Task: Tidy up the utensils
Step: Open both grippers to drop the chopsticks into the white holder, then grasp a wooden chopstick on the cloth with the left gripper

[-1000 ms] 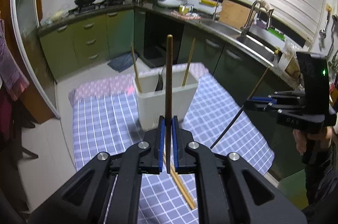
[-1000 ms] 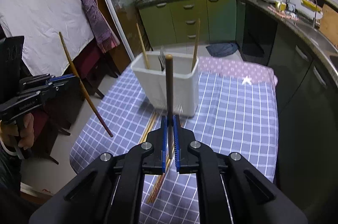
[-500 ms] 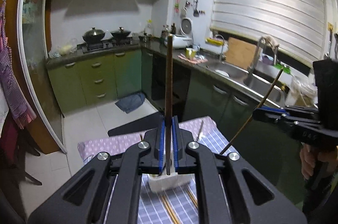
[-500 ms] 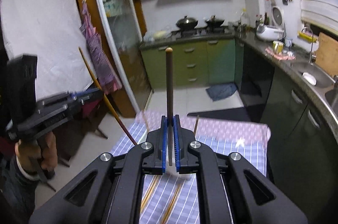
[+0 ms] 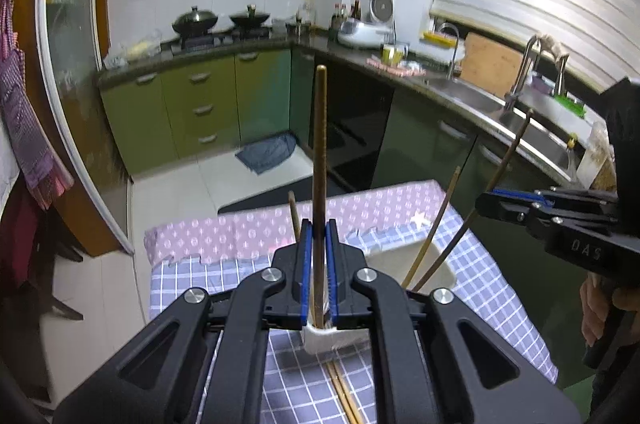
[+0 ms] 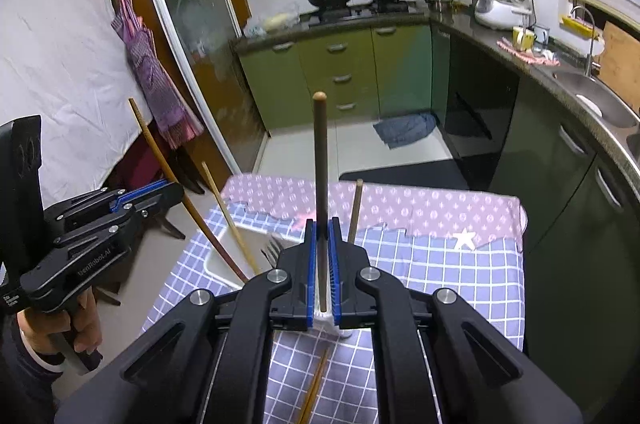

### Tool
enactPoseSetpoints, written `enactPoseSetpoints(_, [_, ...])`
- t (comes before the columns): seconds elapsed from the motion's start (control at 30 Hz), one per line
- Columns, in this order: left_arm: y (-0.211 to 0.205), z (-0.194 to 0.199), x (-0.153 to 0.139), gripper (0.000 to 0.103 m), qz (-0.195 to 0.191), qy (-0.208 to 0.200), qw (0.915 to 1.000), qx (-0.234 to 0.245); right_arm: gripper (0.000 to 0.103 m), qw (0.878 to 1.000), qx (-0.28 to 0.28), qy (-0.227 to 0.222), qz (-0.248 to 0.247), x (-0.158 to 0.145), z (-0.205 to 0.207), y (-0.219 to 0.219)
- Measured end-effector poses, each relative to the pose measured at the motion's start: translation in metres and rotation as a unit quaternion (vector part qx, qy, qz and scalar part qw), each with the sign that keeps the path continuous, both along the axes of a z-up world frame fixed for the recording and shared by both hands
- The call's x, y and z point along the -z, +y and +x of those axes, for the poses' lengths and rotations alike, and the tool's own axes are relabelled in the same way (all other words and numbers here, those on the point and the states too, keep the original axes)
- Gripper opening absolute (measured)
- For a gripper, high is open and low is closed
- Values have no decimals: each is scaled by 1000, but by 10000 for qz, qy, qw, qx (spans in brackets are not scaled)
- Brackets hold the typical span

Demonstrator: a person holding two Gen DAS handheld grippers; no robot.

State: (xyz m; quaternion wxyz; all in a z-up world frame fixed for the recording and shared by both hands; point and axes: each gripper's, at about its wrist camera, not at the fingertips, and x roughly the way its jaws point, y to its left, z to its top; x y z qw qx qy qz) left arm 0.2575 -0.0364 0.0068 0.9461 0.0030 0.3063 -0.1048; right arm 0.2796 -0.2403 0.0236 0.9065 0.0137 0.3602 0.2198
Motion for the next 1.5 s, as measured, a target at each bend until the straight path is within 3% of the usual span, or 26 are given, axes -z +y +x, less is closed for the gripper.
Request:
enactPoseSetpoints(0.17, [1,-2,11,9,-33,231,9997,3,8,9999,-54,91,-97,13,1,5])
enactPoseSetpoints(0.37, [-1,-26,2,24,-80,265,9996,60,11,9997,-147,-163,49,-10,-26,-4])
enactPoseSetpoints(0.5, [-2,-43,18,26,-78,859,9963,29,23,9995,-165,-251,-10,-16,-57,-19])
enactPoseSetpoints(0.63, [-5,-51,71,26,-51,1849,9827,64,23,9989,-143,290,-338,24,-71,-34])
enactPoseSetpoints(0.73, [-5,-52,116,26,11,2497,9683,36,23,9929,-130,934,-728,78,-76,-41])
enactPoseSetpoints(0.87, [-10,-44,161,26,218,3021,9529,-132,23,9814,-157,1612,-1026,140,-77,-45])
enactPoseSetpoints(0.97, [-12,-37,185,26,200,3321,9428,-208,23,9770,-161,1869,-1012,162,-76,-49])
enactPoseSetpoints(1.2, [-18,-26,205,26,180,3663,9298,-312,29,9757,-140,1952,-981,171,-78,-60])
enactPoseSetpoints(1.5, [-33,-15,207,24,404,3847,9212,-415,29,9737,-289,2070,-906,182,-71,-52])
